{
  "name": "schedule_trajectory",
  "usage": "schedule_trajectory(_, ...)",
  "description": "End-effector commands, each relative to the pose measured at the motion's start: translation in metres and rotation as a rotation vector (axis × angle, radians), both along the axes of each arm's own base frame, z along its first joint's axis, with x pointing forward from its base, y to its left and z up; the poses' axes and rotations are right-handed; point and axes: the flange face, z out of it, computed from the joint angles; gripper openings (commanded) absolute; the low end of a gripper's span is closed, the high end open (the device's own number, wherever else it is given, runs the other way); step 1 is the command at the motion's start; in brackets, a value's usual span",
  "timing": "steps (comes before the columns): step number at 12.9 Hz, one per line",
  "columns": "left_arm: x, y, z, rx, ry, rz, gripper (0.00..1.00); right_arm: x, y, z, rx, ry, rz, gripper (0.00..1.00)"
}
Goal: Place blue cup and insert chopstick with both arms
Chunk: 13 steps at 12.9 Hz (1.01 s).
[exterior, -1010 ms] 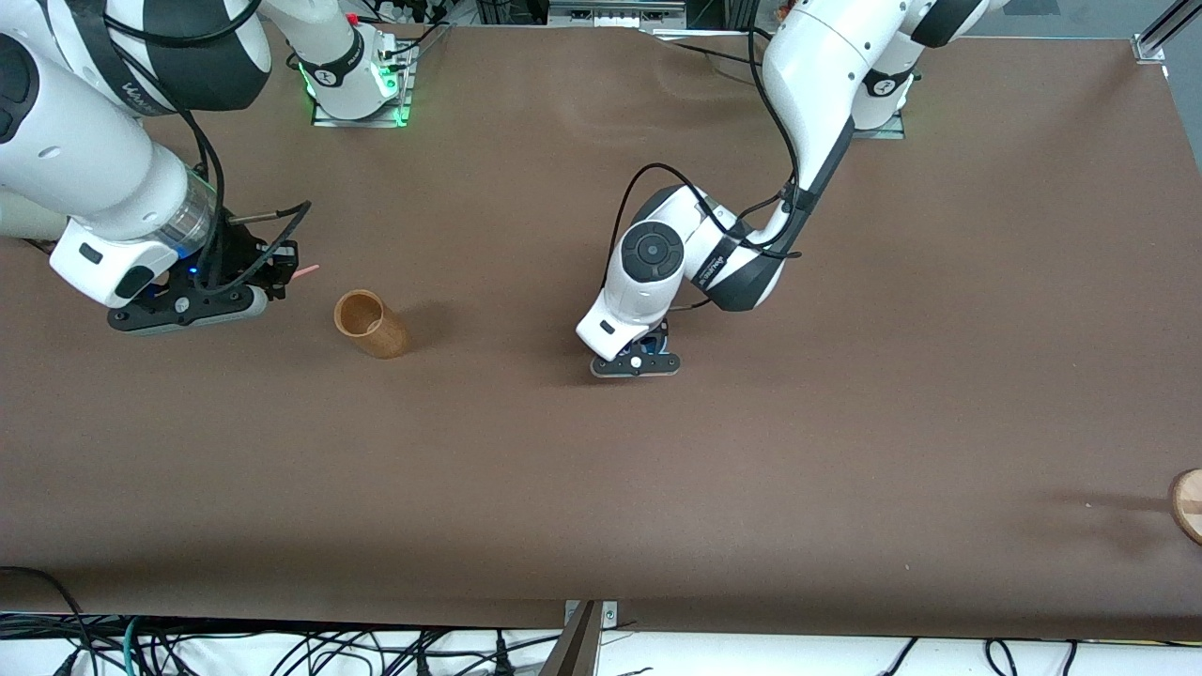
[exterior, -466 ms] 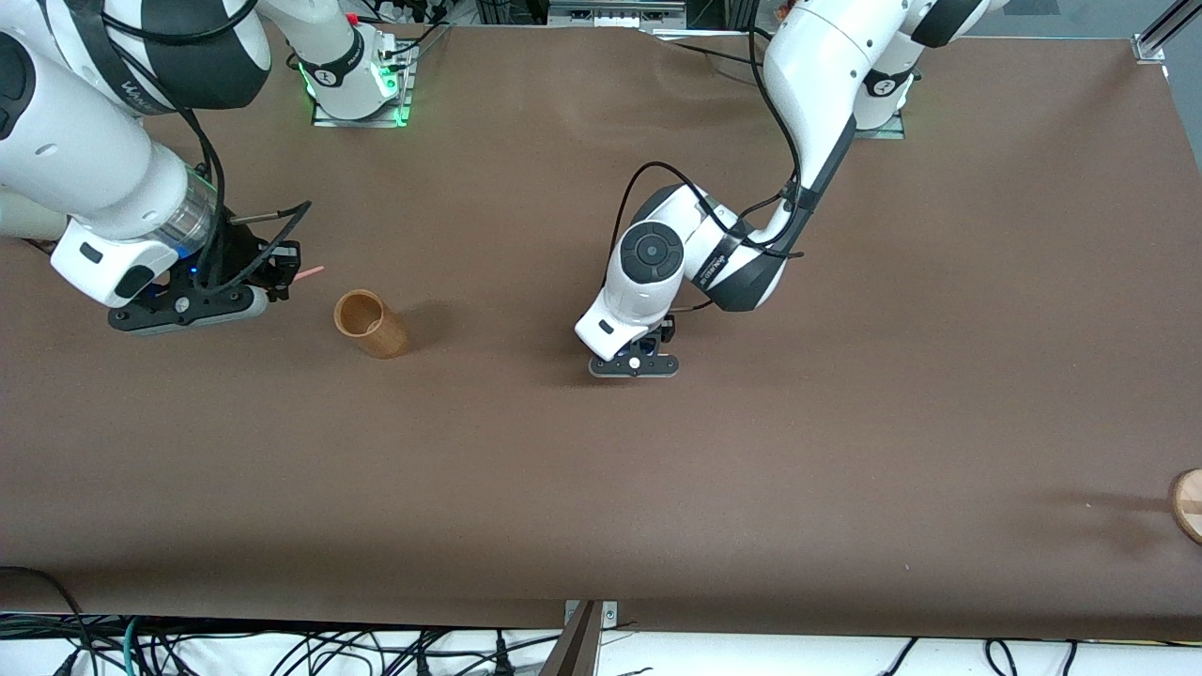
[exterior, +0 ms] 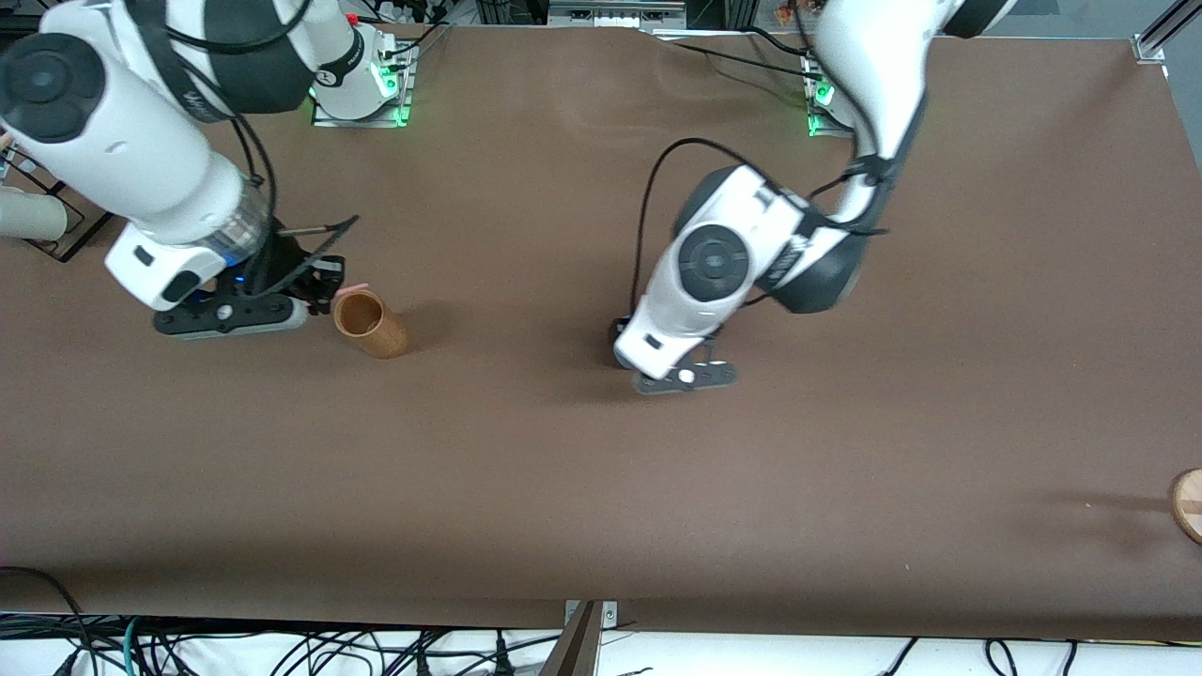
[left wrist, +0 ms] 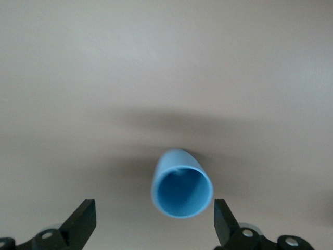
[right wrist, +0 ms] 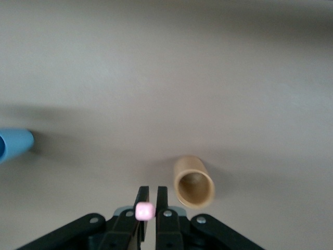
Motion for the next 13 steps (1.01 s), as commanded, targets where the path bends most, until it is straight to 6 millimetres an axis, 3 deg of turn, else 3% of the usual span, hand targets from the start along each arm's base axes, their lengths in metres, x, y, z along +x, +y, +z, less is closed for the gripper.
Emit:
schedule_trajectory(1,0.013,0.082,0.058,-0.017,0.024,-0.039,1.00,0.005,0.045,-0.008,0.037,-0.061,-0.044,0.00)
schedule_trajectory(3,0.017,0.149,0.103,-0.018,0.006,-0.138,1.00,0.009,0.082,-0.013,0.082,-0.062,-0.097,0.00)
schedule_trajectory(7,0.012,0.305,0.165,-0.007,0.007,-0.198,1.00,0.020,0.162,-0.030,0.174,-0.098,-0.241,0.00)
schedule_trajectory(9,-0.003,0.342,0.187,0.021,-0.018,-0.261,1.00,0.019,0.192,-0.043,0.259,-0.124,-0.298,0.00)
schedule_trajectory(11,-0.024,0.349,0.214,0.064,-0.045,-0.260,1.00,0.019,0.214,-0.057,0.315,-0.154,-0.334,0.00)
schedule_trajectory(13,-0.041,0.361,0.221,0.062,-0.040,-0.232,1.00,0.019,0.228,-0.069,0.356,-0.169,-0.368,0.00)
